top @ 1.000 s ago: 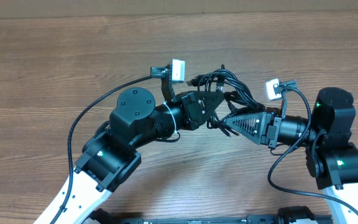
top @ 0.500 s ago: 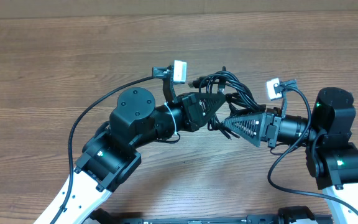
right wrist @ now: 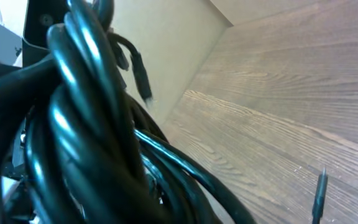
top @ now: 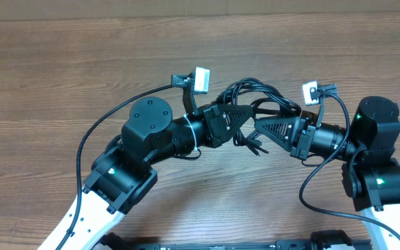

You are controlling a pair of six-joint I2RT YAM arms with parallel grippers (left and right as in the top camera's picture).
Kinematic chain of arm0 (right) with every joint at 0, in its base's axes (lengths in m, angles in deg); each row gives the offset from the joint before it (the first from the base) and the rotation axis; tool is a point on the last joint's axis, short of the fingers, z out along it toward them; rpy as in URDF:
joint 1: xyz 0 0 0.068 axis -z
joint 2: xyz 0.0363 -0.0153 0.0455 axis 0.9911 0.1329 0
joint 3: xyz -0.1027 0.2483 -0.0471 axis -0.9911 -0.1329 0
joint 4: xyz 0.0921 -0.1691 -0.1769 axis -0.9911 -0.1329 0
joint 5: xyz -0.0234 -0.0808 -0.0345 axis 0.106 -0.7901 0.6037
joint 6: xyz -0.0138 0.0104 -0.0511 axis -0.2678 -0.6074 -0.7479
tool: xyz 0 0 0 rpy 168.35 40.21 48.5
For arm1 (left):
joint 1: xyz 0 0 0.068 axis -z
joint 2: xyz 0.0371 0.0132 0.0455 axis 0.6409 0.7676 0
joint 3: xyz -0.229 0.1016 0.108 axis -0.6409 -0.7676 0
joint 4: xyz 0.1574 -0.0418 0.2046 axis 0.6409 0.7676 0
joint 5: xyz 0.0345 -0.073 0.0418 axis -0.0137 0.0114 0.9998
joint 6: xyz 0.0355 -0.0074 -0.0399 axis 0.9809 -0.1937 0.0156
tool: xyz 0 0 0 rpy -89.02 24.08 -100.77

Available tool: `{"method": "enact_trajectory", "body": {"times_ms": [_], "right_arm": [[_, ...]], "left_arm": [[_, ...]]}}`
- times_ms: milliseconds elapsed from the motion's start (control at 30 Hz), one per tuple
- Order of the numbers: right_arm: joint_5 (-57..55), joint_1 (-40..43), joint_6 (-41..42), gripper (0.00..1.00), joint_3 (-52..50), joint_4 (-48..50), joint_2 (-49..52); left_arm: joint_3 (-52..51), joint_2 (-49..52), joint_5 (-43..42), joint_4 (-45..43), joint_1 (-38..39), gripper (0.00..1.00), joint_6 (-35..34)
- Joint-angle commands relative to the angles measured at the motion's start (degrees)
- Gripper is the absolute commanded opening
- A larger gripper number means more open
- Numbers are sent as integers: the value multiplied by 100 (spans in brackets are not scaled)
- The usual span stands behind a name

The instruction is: Untangle cables

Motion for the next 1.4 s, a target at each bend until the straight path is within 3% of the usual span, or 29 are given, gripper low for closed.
{"method": "enact_trajectory", "body": {"times_ms": [0, 33, 133, 200, 233, 400, 567, 833, 1000, 1167, 1367], "right_arm": [[13, -28, -33, 4, 46, 37, -9], [13, -31, -33, 4, 46, 37, -9], [13, -24, -61, 4, 46, 37, -9], [13, -24, -79, 4, 46, 39, -9], [13, -24, -79, 4, 46, 39, -9], [17, -24, -79, 4, 46, 81, -9], [177, -24, -76, 4, 46, 140, -9], [138, -24, -76, 4, 46, 382, -9], [-273, -22, -76, 4, 46, 382, -9], [-789, -17, -76, 4, 46, 415, -9], [-507, -24, -76, 4, 46, 481, -9]], "left_arm": [[114, -15, -175, -35, 26, 4, 424], [114, -15, -177, -33, 4, 14, 507], [114, -20, -282, -33, -168, 73, 562], [114, -33, -511, -33, -426, 96, 560], [114, -37, -619, -33, -527, 100, 560], [114, -37, -1272, -26, -1119, 100, 557], [114, -33, -1307, -28, -1193, 98, 562], [114, -28, -1624, -24, -1123, 80, 560], [114, -28, -1611, 299, -1139, 87, 634], [114, -28, -1609, 743, -1204, 87, 667], [114, -13, -1582, 704, -1200, 86, 527]]}}
